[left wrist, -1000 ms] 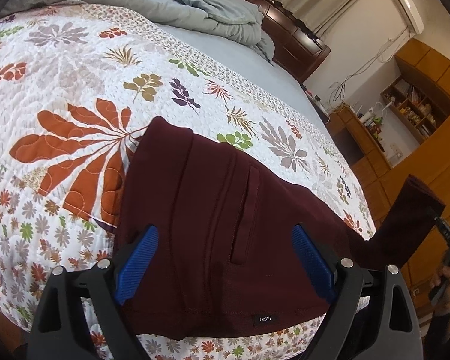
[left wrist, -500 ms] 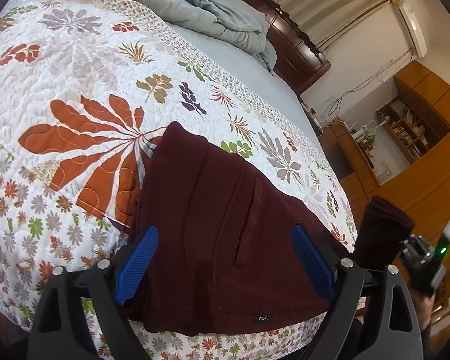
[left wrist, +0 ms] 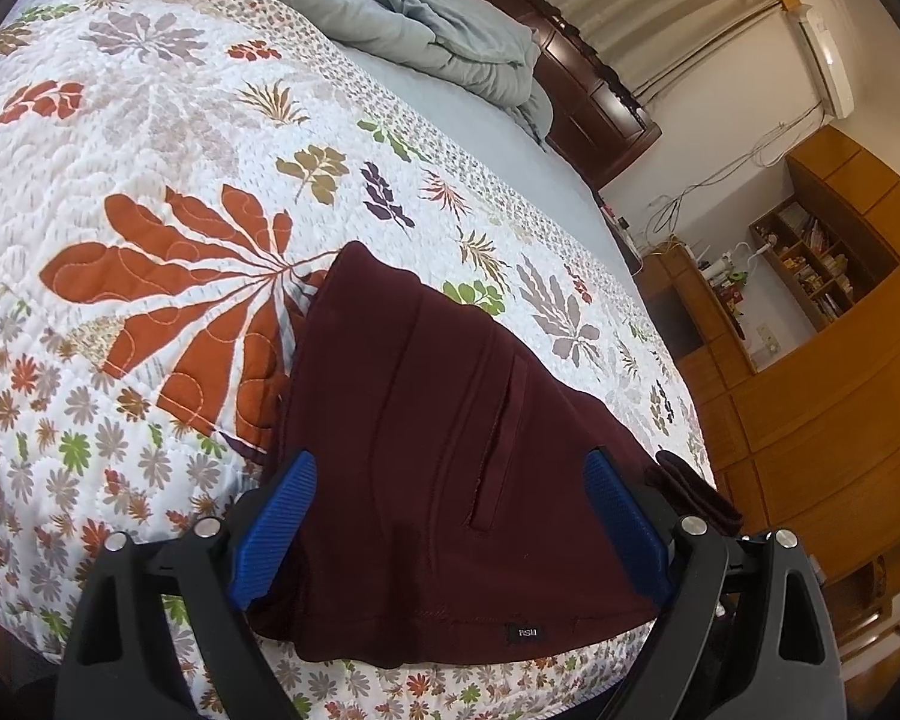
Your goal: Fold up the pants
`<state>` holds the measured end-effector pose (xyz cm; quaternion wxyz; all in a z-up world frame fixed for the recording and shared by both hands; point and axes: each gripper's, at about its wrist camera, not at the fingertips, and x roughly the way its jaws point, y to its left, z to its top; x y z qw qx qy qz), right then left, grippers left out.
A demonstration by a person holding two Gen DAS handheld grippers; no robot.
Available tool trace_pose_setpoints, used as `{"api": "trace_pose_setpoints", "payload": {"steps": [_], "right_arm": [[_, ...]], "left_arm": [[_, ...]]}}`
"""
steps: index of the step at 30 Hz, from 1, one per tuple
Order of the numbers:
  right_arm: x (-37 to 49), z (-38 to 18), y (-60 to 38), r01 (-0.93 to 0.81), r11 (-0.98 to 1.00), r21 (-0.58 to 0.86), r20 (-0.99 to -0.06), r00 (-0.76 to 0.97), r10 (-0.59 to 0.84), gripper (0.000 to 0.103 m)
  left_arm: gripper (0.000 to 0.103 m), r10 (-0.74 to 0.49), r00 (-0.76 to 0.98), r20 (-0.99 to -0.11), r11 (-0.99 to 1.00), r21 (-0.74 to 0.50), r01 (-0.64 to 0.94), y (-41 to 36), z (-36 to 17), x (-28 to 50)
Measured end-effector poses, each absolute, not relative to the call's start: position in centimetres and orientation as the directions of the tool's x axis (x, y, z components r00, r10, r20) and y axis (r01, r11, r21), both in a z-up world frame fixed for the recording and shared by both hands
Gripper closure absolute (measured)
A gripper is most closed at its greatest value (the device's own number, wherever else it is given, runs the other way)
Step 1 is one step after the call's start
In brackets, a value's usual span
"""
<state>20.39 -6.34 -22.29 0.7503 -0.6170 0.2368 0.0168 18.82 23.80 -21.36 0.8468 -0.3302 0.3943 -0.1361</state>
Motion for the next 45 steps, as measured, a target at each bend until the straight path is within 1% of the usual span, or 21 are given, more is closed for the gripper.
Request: {"api": "trace_pose_setpoints", "payload": {"steps": [3,9,12,14,15,16,18,20,22,23,28,29,30,31,33,35,37,38,41,43,45], "right_arm": [[19.9,-23.7,-6.6,-0.317,0.192,-0.929,-0.360,0.896,-0.260,0.087],[19.4,-25.3,-7.3,-0.345,0.174,-0.922,-0.380,0.891,-0.248,0.087],[19.3,-25.0,-7.6,-0.357,0.198,-0.913,-0.397,0.887,-0.234,0.081],[18.8,-24.5,-7.4,-0.377,0.210,-0.902,-0.418,0.884,-0.209,0.066],[18.3,-24.0,-7.3,-0.382,0.216,-0.899,-0.422,0.887,-0.188,0.051],[17.7,-23.4,-7.1,-0.384,0.229,-0.894,-0.425,0.890,-0.166,0.046],[16.6,-21.2,-7.1,-0.416,0.295,-0.860,-0.465,0.877,-0.120,0.043],[16.0,-18.6,-7.5,-0.465,0.412,-0.783,-0.537,0.840,-0.072,0.043],[17.0,-15.7,-9.2,-0.502,0.593,-0.630,-0.635,0.772,-0.022,0.043],[17.6,-15.2,-9.7,-0.504,0.635,-0.585,-0.661,0.751,-0.013,0.043],[20.9,-16.4,-9.8,-0.562,0.684,-0.466,-0.756,0.655,0.023,0.046],[21.7,-17.4,-9.8,-0.572,0.687,-0.448,-0.782,0.623,0.008,0.048],[22.3,-18.5,-9.7,-0.591,0.693,-0.414,-0.817,0.577,0.004,0.063],[22.8,-19.1,-9.8,-0.609,0.702,-0.368,-0.848,0.530,0.016,0.064],[22.4,-19.1,-9.8,-0.618,0.697,-0.364,-0.846,0.533,0.031,0.063],[22.2,-17.2,-11.0,-0.617,0.731,-0.291,-0.848,0.520,0.102,0.064],[21.5,-14.7,-13.6,-0.575,0.790,-0.214,-0.826,0.538,0.167,0.053],[21.4,-13.4,-15.3,-0.535,0.823,-0.193,-0.808,0.563,0.176,0.053],[22.6,-10.0,-24.3,-0.314,0.949,-0.030,-0.773,0.609,0.177,0.053],[22.7,-10.1,-29.4,-0.182,0.978,0.106,-0.780,0.594,0.196,0.057],[22.1,-11.2,-33.5,-0.093,0.966,0.243,-0.776,0.579,0.251,0.059]], "left_arm": [[0.012,-0.487,0.650,-0.584,0.750,-0.660,-0.031,23.5,-21.4,18.9],[0.012,-0.480,0.644,-0.596,0.760,-0.649,-0.034,23.3,-21.5,19.0],[0.012,-0.477,0.641,-0.601,0.763,-0.645,-0.037,23.3,-21.6,19.1],[0.012,-0.473,0.639,-0.606,0.769,-0.639,-0.036,23.1,-21.6,19.3],[0.012,-0.472,0.640,-0.607,0.770,-0.637,-0.036,23.1,-21.6,19.3],[0.012,-0.470,0.640,-0.608,0.771,-0.635,-0.037,23.0,-21.6,19.3],[0.012,-0.464,0.642,-0.610,0.776,-0.630,-0.038,22.9,-21.5,19.3],[0.012,-0.458,0.644,-0.613,0.781,-0.623,-0.038,22.8,-21.4,19.3],[0.012,-0.454,0.647,-0.613,0.785,-0.619,-0.036,22.7,-21.3,19.2],[0.012,-0.452,0.647,-0.614,0.787,-0.616,-0.036,22.6,-21.3,19.2],[0.012,-0.441,0.640,-0.629,0.800,-0.599,-0.038,22.0,-21.2,19.3],[0.012,-0.438,0.640,-0.632,0.802,-0.596,-0.040,22.0,-21.2,19.3],[0.012,-0.437,0.639,-0.633,0.803,-0.595,-0.041,22.0,-21.2,19.2],[0.012,-0.432,0.641,-0.635,0.804,-0.593,-0.044,22.1,-21.2,19.2],[0.012,-0.422,0.654,-0.628,0.807,-0.588,-0.044,22.1,-20.6,18.8],[0.012,-0.399,0.668,-0.628,0.830,-0.557,-0.028,21.1,-19.2,18.3],[0.012,-0.404,0.687,-0.604,0.845,-0.535,0.027,19.3,-17.3,17.6],[0.012,-0.428,0.696,-0.577,0.844,-0.531,0.077,17.6,-15.9,17.1],[0.012,-0.559,0.666,-0.494,0.769,-0.609,0.194,12.7,-14.0,16.7],[0.012,-0.704,0.561,-0.435,0.657,-0.698,0.284,7.5,-14.2,17.3],[0.012,-0.799,0.445,-0.406,0.572,-0.742,0.350,2.0,-15.1,17.9]]}}
